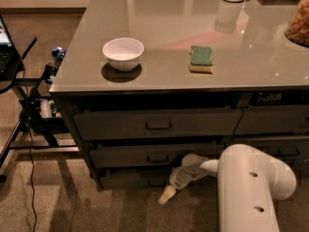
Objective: Open bottom drawer
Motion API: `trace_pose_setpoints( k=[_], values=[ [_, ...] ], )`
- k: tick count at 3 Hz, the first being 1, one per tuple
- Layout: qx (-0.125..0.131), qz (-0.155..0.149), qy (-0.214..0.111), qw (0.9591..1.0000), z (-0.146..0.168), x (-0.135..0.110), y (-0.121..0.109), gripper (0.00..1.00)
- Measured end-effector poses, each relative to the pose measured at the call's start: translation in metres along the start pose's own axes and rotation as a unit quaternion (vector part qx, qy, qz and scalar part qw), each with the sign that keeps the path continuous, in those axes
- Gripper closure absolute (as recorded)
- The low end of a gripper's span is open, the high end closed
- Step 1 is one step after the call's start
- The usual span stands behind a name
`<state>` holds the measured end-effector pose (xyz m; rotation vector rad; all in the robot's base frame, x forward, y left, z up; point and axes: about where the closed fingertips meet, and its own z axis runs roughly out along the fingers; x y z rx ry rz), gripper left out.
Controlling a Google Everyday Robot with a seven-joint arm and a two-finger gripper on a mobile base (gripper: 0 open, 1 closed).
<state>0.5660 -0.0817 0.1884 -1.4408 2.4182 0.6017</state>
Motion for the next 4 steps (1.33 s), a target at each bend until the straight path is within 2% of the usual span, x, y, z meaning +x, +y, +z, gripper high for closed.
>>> trace_pose_setpoints(
  k=[1, 2, 4],
  values=[
    [0.0, 0.0, 0.0, 1.0, -0.006, -0.003, 0.001, 0.0],
    [-0.027, 0.029, 0.012, 0.9991, -0.019, 0.019, 0.024, 0.0],
    [-0.024, 0.026, 0.007, 0.9994, -0.02, 0.015, 0.025, 0.0]
  ],
)
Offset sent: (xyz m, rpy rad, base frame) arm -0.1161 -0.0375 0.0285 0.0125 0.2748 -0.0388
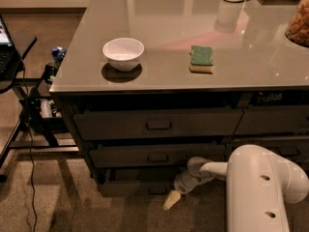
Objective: Open bottom drawer
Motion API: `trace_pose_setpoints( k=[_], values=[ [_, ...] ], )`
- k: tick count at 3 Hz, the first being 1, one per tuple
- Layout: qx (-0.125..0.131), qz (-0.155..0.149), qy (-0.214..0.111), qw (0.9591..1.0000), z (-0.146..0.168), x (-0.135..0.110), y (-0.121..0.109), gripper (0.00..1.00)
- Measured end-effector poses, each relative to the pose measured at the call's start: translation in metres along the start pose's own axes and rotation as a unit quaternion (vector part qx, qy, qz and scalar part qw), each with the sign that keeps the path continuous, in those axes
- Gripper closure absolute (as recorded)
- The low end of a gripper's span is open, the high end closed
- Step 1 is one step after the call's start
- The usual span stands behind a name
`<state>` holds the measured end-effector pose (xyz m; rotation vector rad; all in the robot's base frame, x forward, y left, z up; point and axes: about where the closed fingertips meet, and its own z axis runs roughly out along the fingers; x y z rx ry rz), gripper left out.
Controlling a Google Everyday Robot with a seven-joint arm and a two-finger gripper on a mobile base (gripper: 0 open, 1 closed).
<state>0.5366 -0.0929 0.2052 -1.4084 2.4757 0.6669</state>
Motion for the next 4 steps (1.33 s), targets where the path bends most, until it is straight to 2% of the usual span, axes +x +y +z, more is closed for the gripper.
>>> trace_pose_setpoints(
  k=[2, 4],
  values=[
    [0.049, -0.011, -0.014, 0.9987, -0.032, -0.023, -0.01, 0.0],
    [0.048, -0.004, -0.007, 0.9988, -0.007, -0.01, -0.02, 0.0]
  ],
)
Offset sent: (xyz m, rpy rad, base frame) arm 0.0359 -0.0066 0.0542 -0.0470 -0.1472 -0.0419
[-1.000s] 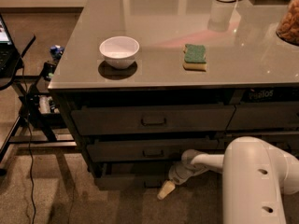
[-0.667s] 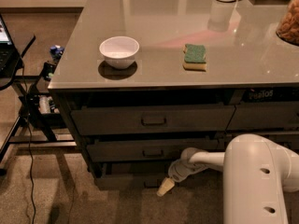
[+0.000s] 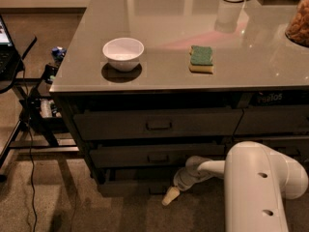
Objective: Open bottom drawer
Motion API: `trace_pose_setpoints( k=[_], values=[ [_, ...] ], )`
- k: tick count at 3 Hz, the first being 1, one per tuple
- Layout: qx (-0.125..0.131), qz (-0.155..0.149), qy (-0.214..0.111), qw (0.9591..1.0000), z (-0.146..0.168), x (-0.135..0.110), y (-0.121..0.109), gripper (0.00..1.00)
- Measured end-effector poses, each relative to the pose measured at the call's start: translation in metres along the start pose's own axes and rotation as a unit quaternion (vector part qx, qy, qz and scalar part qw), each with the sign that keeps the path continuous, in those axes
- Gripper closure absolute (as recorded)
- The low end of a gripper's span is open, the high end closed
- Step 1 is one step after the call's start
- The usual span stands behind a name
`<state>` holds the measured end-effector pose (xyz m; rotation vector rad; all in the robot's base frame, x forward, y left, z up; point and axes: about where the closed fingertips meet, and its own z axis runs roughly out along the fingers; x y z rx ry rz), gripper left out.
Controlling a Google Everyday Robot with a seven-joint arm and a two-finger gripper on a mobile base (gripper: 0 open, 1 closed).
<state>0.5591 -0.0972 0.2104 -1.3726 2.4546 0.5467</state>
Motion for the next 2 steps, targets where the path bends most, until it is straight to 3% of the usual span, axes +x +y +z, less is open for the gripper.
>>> trace_pose_setpoints(
  k=[2],
  values=[
    [-0.009, -0.002, 0.009, 0.9999, 0.028, 0.014, -0.003, 0.0]
  ],
)
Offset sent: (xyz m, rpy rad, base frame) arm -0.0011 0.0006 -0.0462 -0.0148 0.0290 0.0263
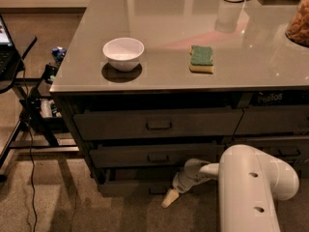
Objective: Open bottom drawer
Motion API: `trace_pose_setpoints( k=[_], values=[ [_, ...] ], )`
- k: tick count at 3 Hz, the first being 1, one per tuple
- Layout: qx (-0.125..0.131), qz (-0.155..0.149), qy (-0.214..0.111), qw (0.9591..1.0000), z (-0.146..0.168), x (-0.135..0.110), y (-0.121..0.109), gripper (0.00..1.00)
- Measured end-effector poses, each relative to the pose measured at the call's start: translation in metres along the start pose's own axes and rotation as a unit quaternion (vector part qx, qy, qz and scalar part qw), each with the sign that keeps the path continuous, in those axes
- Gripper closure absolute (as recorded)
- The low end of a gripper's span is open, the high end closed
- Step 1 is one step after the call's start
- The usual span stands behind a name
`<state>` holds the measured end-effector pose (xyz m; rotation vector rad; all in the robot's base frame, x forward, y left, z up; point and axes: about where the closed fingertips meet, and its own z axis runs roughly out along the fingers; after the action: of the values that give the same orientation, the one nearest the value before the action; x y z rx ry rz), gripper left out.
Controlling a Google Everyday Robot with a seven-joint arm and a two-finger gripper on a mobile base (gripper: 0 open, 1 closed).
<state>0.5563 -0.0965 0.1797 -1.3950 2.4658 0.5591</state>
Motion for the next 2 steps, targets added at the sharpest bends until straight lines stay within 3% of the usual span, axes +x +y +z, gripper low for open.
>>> trace_pose_setpoints(
  k=[2],
  values=[
    [-0.004, 0.01, 0.021, 0.9997, -0.0034, 0.0162, 0.0115, 0.0]
  ],
)
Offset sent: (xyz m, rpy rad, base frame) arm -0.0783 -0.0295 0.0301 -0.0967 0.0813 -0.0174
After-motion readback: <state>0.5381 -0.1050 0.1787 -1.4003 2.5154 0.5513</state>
